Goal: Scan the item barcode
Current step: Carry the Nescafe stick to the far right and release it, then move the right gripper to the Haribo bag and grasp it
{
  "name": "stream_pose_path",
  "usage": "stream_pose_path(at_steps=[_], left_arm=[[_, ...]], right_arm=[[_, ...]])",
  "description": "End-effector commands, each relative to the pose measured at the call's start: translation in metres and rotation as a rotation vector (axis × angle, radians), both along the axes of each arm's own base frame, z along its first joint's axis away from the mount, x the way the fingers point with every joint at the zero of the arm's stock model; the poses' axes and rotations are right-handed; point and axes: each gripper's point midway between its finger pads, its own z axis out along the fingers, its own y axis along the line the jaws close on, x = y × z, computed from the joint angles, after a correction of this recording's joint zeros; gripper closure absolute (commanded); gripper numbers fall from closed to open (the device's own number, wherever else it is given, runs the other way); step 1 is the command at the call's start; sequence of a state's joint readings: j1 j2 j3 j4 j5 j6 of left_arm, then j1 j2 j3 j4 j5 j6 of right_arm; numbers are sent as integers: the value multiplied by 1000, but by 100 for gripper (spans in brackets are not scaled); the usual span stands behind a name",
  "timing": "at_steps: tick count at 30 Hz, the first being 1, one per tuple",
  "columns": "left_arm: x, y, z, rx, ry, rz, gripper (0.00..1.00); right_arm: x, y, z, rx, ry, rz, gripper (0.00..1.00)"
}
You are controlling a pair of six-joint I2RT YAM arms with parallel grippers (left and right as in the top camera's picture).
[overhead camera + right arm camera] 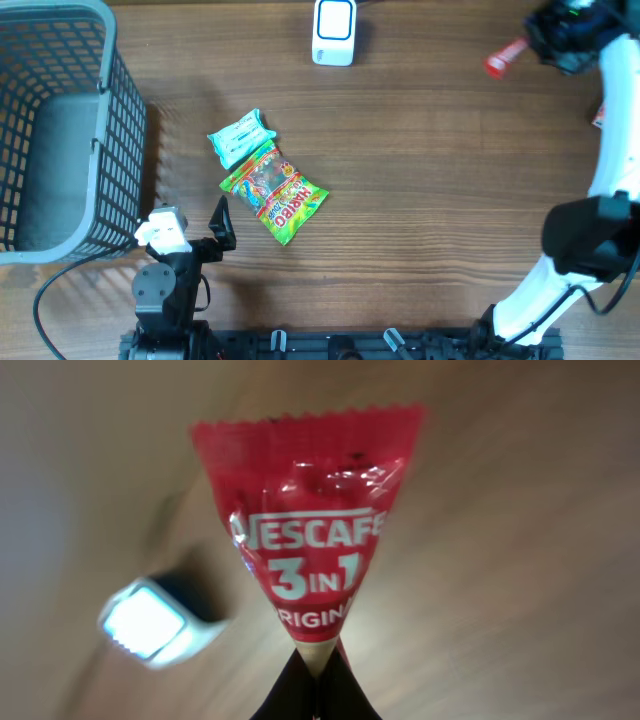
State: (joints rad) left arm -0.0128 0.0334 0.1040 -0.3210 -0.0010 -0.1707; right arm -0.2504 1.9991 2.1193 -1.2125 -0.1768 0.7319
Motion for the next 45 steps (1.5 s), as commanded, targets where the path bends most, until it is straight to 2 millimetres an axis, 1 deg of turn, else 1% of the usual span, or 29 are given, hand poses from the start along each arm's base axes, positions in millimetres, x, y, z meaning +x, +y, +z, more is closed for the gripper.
stream_pose_path(at_steps=[1, 3, 5, 6, 8, 9, 10, 12, 13, 14, 16, 17, 19, 20, 21, 22, 23, 25, 26, 27, 29, 30, 31, 33, 34, 37, 39, 42, 45], left_arm=[[0, -1, -1, -5, -3, -7, 0], [0, -1, -1, -5, -3, -7, 0], [0, -1, -1, -5, -3, -7, 0], [0, -1, -1, -5, -3, -7, 0], [0, -1, -1, -5, -3, -7, 0], [0, -1, -1, -5, -3, -7, 0], [0, -1, -1, -5, -3, -7, 0], [0, -1, -1, -5, -3, -7, 0], [0, -1, -1, -5, -3, -7, 0], [0, -1, -1, -5, -3, -7, 0], [0, -1, -1, -5, -3, -7, 0], [0, -1, -1, -5, -3, -7, 0], [0, -1, -1, -5, -3, -7, 0], [0, -1, -1, -5, -3, -7, 0], [0, -1, -1, -5, -3, -7, 0], [0, -1, -1, -5, -3, -7, 0], [0, -1, -1, -5, -3, -7, 0], [0, -1, -1, -5, -3, -7, 0], [0, -1, -1, -5, -3, -7, 0], [0, -1, -1, -5, -3, -7, 0], [0, -1, -1, -5, -3, -7, 0], [0, -1, -1, -5, -3, -7, 0], [0, -1, -1, -5, -3, -7, 0], [0, -1, -1, -5, -3, -7, 0], [0, -1, -1, -5, -3, -7, 0], [0, -1, -1, -5, -3, -7, 0], [0, -1, -1, -5, -3, -7, 0], [0, -1, -1, -5, -3, -7, 0], [0, -1, -1, -5, -3, -7, 0]], right_arm=[[-44, -90, -93, -97, 272, -146, 96], [-64, -119, -123, -93, 339, -248, 96], [-89, -159, -162, -101, 394, -377, 95], [-93, -170, -171, -98, 392, -398, 96], [-103, -187, -177, -88, 386, -442, 96], [-102, -193, -176, -82, 364, -440, 96], [-91, -192, -168, -51, 303, -353, 95], [-68, -178, -151, 22, 201, -238, 43], [-55, -163, -132, 78, 144, -190, 3], [-49, -154, -120, 101, 117, -166, 1], [-37, -123, -90, 139, 84, -100, 0], [-33, -102, -76, 147, 73, -59, 0], [-31, -66, -59, 167, 72, 11, 0], [-33, -43, -53, 174, 90, 53, 0], [-36, -5, -47, 175, 119, 140, 0], [-35, 39, -42, 154, 117, 315, 0], [-35, 76, -41, 145, 102, 477, 0], [-41, 143, -42, 123, 65, 773, 0], [-46, 170, -44, 97, 52, 900, 0], [-57, 210, -47, 60, 33, 1083, 1], [-81, 280, -54, 5, -18, 1372, 4], [-93, 310, -57, -22, -27, 1446, 9], [-104, 335, -59, -28, -40, 1506, 9], [-118, 367, -63, -35, -72, 1581, 5], [-132, 389, -72, -55, -86, 1642, 2], [-157, 427, -113, -199, -103, 1750, 0], [-170, 446, -134, -226, -141, 1796, 0], [-182, 464, -153, -227, -181, 1831, 0], [-171, 475, -170, -257, -198, 1787, 0]])
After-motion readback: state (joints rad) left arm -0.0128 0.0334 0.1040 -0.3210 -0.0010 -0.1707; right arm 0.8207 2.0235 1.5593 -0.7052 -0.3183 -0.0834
